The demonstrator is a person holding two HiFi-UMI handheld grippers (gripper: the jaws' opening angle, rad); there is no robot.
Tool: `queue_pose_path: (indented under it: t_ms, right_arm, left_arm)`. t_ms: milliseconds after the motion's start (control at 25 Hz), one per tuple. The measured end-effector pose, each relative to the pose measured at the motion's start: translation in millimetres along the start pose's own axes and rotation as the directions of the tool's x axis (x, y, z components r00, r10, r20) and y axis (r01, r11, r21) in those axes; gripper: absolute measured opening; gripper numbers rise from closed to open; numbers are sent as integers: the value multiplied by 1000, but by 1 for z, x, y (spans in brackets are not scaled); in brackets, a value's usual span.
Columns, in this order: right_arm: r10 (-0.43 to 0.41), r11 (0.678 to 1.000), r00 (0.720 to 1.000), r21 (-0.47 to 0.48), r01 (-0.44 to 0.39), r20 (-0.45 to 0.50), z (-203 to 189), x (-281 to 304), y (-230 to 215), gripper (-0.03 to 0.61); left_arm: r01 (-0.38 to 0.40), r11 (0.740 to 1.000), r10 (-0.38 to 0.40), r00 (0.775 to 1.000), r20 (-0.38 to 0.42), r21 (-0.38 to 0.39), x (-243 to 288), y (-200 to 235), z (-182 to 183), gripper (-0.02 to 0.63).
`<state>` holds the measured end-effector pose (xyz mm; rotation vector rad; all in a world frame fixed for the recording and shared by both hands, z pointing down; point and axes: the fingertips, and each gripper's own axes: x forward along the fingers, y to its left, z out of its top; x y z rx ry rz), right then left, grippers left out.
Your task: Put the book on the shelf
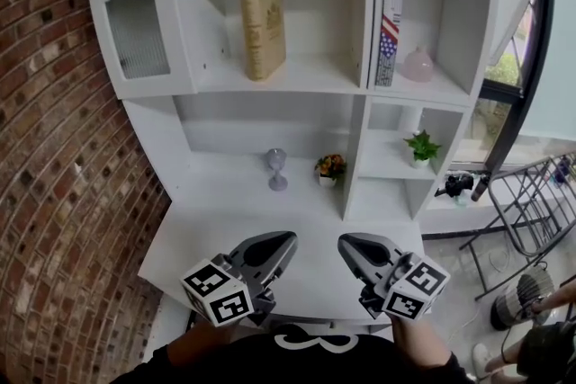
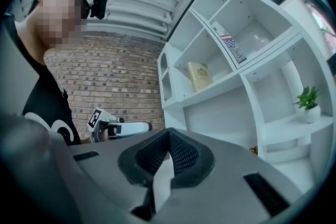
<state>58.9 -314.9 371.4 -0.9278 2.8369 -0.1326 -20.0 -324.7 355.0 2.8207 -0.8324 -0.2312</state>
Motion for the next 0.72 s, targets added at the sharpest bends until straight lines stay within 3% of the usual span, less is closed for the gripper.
queue_pose_path:
  t_ms: [160,720]
  right_arm:
    - [-10,999,1000,-49,9,-18,0,-2,-1,8]
    - [-28,999,999,-33,27,-22,0,-4,-17,8]
  left_arm:
    - [-1,1000,1,1000,-9,16,3,1,-1,3]
    - [2,1000,-2,999,-33,12,21,10,-6,3]
